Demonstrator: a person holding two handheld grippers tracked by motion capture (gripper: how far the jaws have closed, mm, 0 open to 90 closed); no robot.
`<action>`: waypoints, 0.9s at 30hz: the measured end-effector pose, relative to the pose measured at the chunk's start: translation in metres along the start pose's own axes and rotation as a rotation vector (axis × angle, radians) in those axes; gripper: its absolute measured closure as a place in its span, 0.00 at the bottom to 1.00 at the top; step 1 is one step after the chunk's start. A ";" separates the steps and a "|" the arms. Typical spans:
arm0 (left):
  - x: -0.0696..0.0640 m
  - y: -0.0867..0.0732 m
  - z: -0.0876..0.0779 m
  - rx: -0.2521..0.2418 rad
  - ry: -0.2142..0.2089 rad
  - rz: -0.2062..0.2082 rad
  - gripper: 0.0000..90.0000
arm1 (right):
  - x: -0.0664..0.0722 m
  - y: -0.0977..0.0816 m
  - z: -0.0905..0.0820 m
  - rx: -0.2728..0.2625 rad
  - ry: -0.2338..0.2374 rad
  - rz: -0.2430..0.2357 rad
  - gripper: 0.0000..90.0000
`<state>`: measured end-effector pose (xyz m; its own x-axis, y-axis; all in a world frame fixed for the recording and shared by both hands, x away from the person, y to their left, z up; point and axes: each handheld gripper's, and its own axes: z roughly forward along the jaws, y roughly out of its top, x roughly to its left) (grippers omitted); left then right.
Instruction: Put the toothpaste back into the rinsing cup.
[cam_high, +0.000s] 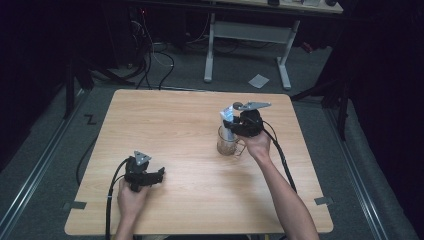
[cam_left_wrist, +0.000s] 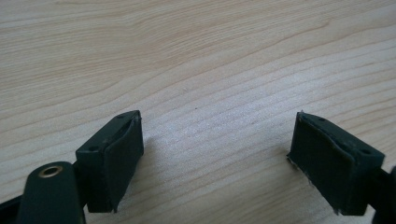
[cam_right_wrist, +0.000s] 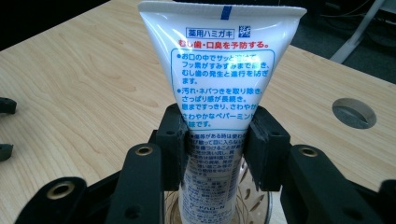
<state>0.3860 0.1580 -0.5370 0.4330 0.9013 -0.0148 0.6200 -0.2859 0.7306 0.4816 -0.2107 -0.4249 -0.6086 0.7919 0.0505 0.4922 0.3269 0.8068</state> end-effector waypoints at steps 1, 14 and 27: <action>0.000 0.000 0.000 0.000 0.000 0.000 0.20 | 0.000 0.000 0.001 -0.001 0.004 -0.004 0.69; 0.000 0.000 0.000 0.000 0.000 0.000 0.20 | 0.001 -0.010 0.006 0.028 0.009 -0.003 0.68; 0.000 0.000 0.000 0.000 0.001 0.001 0.20 | 0.004 -0.016 0.011 0.054 0.003 -0.020 0.68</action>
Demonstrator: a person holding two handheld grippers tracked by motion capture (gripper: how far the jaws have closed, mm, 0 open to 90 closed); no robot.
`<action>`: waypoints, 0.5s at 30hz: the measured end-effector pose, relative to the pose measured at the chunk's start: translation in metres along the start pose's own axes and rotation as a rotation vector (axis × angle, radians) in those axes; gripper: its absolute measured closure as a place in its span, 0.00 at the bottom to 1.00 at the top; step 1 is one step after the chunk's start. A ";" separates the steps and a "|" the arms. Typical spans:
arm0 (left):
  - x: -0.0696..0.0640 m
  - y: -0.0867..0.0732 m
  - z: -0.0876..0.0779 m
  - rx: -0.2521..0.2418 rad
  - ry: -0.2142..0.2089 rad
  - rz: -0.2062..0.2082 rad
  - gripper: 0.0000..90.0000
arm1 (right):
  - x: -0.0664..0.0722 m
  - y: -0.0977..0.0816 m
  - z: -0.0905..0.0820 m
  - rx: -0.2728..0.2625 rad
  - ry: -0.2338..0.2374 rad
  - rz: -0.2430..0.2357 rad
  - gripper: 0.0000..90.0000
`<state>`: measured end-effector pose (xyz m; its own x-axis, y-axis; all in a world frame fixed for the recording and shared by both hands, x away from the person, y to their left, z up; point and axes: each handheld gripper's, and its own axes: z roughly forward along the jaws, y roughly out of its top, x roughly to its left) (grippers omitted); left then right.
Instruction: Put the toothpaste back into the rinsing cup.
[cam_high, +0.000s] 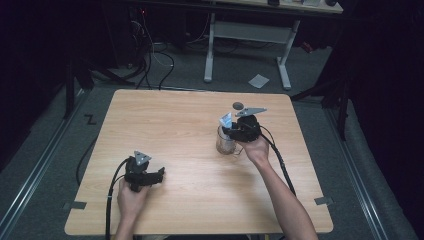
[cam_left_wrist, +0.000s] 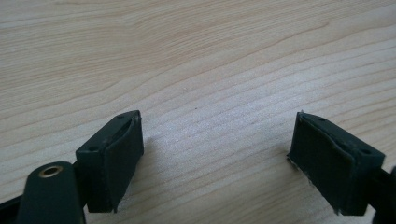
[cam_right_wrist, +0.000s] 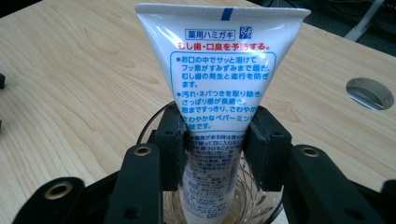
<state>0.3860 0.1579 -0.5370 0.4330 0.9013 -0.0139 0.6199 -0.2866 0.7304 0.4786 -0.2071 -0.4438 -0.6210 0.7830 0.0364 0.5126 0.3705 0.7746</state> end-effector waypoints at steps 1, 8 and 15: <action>0.000 0.000 0.000 0.000 0.000 0.000 0.20 | 0.000 0.000 0.000 0.000 0.001 0.001 0.68; 0.000 0.000 0.000 0.000 0.000 0.000 0.20 | 0.001 -0.002 0.000 0.006 -0.001 -0.001 0.67; 0.000 0.000 0.000 0.000 0.000 0.000 0.20 | 0.001 -0.003 -0.001 0.004 0.011 -0.009 0.65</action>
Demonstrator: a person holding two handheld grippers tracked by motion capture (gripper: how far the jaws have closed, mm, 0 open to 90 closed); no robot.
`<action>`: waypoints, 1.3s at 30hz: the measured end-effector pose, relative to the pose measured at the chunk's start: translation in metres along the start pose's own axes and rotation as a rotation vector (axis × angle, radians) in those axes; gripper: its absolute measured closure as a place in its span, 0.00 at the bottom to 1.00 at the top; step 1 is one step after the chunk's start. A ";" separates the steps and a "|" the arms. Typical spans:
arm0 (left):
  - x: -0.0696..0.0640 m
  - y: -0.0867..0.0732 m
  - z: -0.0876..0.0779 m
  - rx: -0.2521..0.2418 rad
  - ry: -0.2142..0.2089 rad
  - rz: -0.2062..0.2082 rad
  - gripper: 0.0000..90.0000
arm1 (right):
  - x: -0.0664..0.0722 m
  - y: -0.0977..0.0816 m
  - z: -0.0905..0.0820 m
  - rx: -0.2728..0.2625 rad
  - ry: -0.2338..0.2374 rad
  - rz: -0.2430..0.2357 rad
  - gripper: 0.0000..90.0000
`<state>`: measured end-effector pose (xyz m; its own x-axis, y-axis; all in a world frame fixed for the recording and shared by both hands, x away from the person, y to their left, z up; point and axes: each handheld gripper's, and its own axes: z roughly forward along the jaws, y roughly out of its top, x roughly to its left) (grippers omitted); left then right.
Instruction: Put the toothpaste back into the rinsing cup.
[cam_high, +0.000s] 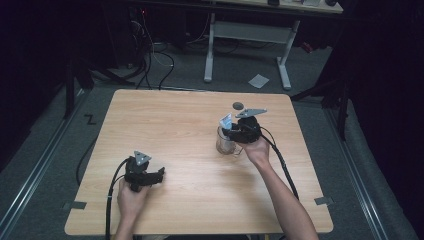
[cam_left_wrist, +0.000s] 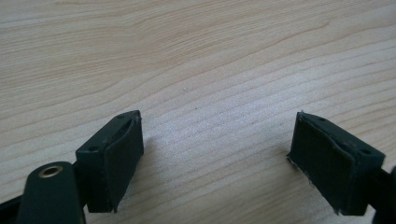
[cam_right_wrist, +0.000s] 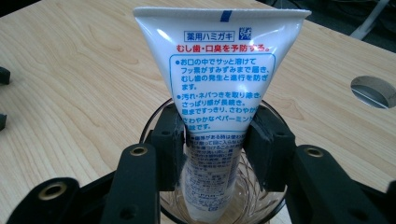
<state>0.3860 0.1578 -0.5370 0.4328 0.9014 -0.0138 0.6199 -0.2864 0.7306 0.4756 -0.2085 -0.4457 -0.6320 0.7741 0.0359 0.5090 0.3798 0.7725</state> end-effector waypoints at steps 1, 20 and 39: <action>0.000 0.000 0.000 0.000 0.000 0.000 0.20 | 0.000 0.000 0.000 0.002 0.001 0.002 0.65; 0.000 0.000 0.000 0.000 0.000 0.000 0.19 | 0.000 -0.011 -0.009 -0.006 0.017 0.015 0.58; 0.000 0.000 0.000 -0.001 0.001 0.000 0.19 | 0.002 -0.013 -0.018 -0.043 0.073 0.054 0.42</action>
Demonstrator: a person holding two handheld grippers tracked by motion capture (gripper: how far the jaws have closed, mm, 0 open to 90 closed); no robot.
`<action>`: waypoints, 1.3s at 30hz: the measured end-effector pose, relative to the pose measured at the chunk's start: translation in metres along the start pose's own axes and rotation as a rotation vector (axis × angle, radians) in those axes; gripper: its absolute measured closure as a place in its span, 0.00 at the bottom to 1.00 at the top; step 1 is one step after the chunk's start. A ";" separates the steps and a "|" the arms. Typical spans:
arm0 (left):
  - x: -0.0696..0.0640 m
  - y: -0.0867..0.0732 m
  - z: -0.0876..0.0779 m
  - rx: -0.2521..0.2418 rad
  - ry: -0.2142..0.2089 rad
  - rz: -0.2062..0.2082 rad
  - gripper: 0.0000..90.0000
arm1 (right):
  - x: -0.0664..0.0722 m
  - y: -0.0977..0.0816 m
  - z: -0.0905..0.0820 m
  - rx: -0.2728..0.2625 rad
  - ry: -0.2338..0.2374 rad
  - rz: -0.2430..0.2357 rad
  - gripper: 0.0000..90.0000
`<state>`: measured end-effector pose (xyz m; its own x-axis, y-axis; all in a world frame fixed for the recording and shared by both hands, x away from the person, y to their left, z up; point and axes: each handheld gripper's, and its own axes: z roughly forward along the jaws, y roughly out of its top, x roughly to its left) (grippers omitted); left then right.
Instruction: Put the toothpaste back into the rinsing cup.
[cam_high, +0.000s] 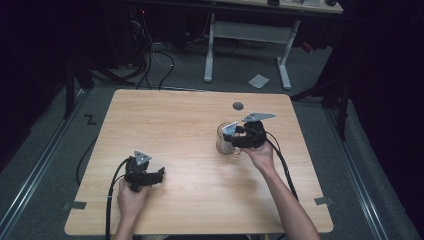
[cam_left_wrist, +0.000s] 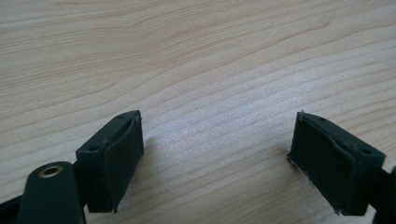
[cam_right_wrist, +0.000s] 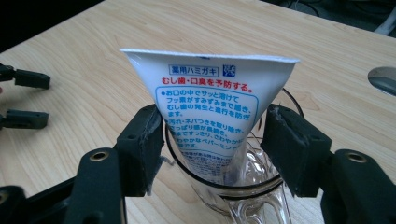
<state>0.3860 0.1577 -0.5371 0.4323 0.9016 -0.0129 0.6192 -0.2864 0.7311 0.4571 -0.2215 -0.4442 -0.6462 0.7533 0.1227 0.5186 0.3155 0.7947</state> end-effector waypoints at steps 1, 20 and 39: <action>0.000 0.000 0.000 0.000 0.000 0.000 0.19 | 0.000 0.000 -0.001 -0.006 0.001 0.000 0.42; 0.000 0.000 0.000 0.000 0.000 -0.001 0.19 | 0.002 -0.006 -0.026 -0.072 -0.025 -0.006 0.43; 0.000 0.000 0.000 0.000 0.001 0.000 0.19 | -0.006 -0.018 -0.052 -0.124 -0.054 0.040 0.44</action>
<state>0.3859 0.1576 -0.5371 0.4316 0.9020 -0.0123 0.6194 -0.2864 0.7310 0.4225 -0.2617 -0.4289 -0.5935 0.7948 0.1265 0.4684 0.2133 0.8574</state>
